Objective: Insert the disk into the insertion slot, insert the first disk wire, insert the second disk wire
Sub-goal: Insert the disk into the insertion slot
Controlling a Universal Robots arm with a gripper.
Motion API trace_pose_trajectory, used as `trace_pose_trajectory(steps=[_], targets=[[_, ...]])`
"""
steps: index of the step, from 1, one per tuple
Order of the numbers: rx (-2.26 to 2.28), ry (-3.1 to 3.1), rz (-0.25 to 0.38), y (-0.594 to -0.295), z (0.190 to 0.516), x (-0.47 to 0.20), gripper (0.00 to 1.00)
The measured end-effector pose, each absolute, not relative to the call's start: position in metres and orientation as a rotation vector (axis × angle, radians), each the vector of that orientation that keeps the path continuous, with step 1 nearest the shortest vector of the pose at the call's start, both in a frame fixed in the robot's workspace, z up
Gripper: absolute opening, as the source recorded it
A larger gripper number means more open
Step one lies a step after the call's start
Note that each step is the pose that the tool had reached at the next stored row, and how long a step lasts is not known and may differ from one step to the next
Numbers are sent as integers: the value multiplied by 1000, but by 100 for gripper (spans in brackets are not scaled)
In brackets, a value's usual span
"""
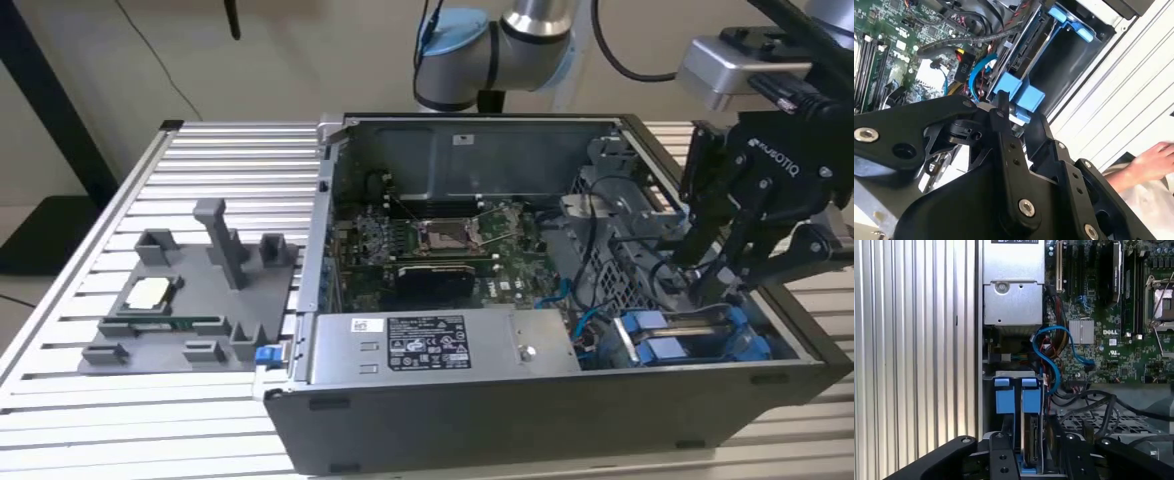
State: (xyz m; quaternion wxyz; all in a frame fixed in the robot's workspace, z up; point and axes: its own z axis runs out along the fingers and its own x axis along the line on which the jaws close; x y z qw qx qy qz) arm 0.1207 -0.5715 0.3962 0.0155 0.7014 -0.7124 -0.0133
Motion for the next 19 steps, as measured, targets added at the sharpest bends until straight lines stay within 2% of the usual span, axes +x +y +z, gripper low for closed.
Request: trace_pose_trajectory(steps=[14,19], targets=[[2185,-2219,-47,-543,396,124,40],[2206,-2236,-93,-539,394,127,40]])
